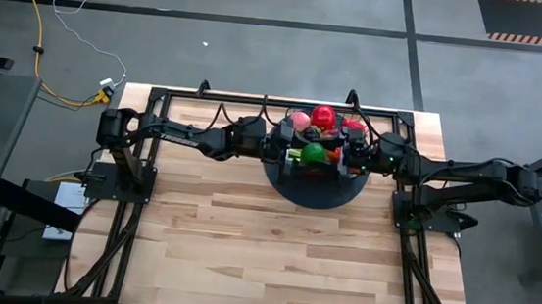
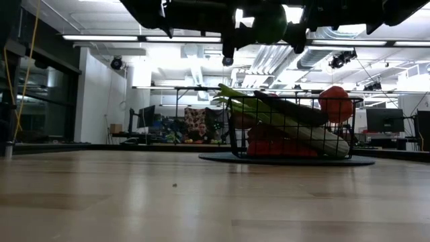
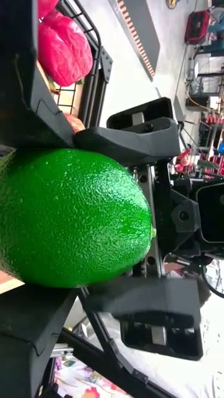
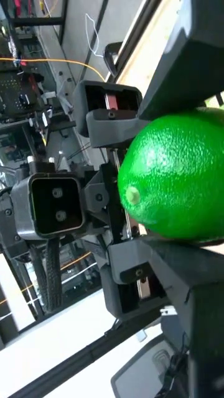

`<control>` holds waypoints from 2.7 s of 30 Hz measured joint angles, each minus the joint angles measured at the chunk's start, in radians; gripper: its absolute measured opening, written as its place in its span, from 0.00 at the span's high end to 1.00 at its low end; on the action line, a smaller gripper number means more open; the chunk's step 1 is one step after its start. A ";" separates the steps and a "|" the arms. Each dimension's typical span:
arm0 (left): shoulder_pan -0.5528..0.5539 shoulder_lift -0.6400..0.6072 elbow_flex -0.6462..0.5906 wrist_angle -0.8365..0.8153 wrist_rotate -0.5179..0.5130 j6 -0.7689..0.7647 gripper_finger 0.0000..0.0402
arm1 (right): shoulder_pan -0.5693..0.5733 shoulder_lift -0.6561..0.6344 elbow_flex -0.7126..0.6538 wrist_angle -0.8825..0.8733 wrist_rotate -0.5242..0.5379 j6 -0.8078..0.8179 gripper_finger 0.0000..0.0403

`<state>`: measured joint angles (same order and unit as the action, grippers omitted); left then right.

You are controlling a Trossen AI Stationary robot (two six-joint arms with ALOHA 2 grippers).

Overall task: Build produce basket
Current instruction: Put the lime into the black wire basket

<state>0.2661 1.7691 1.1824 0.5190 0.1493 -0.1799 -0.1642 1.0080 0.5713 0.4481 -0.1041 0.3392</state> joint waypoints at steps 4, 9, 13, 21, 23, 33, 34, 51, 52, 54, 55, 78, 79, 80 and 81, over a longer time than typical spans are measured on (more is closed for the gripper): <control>0.000 0.000 0.000 -0.002 -0.001 0.006 0.32 | 0.000 0.000 0.000 -0.006 0.017 -0.022 0.32; 0.001 0.000 0.000 -0.001 -0.010 0.039 0.30 | 0.000 0.000 0.000 -0.007 0.025 -0.040 0.38; -0.002 -0.007 0.000 -0.003 -0.062 0.049 0.26 | 0.000 -0.001 0.000 -0.007 0.024 -0.042 0.37; 0.001 -0.013 0.019 -0.040 -0.114 0.084 0.15 | -0.003 -0.002 0.002 -0.014 0.061 -0.056 0.38; 0.002 -0.014 0.046 -0.096 -0.116 0.094 0.14 | -0.010 -0.002 0.002 -0.016 0.062 -0.056 0.38; 0.002 -0.049 0.140 -0.339 -0.116 0.192 0.13 | -0.013 -0.041 0.000 -0.069 0.065 -0.076 0.38; 0.004 -0.063 0.142 -0.360 -0.117 0.193 0.13 | -0.013 -0.051 0.000 -0.080 0.073 -0.081 0.38; 0.144 -0.452 0.012 -0.550 -0.117 0.116 0.13 | -0.065 -0.204 0.041 -0.511 0.401 -0.205 0.38; 0.150 -0.477 -0.021 -0.508 -0.116 0.096 0.13 | -0.078 -0.190 0.070 -0.571 0.416 -0.206 0.38; 0.157 -0.525 -0.093 -0.415 -0.125 0.051 0.13 | -0.109 -0.154 0.124 -0.674 0.427 -0.236 0.37; 0.161 -0.549 -0.133 -0.370 -0.139 0.027 0.13 | -0.125 -0.135 0.148 -0.707 0.423 -0.254 0.36; 0.150 -0.821 -0.365 -0.216 -0.277 -0.124 0.13 | -0.242 0.099 0.239 -0.781 0.411 -0.357 0.31; 0.150 -0.831 -0.365 -0.216 -0.277 -0.122 0.13 | -0.242 0.099 0.239 -0.787 0.411 -0.357 0.31; 0.150 -0.841 -0.365 -0.216 -0.277 -0.113 0.13 | -0.242 0.099 0.239 -0.795 0.411 -0.357 0.31; 0.150 -0.850 -0.365 -0.217 -0.277 -0.097 0.13 | -0.242 0.099 0.239 -0.805 0.411 -0.358 0.31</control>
<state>0.4156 0.9195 0.8169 0.3018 -0.1276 -0.2769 -0.4061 1.1069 0.8104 -0.3568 0.3073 -0.0188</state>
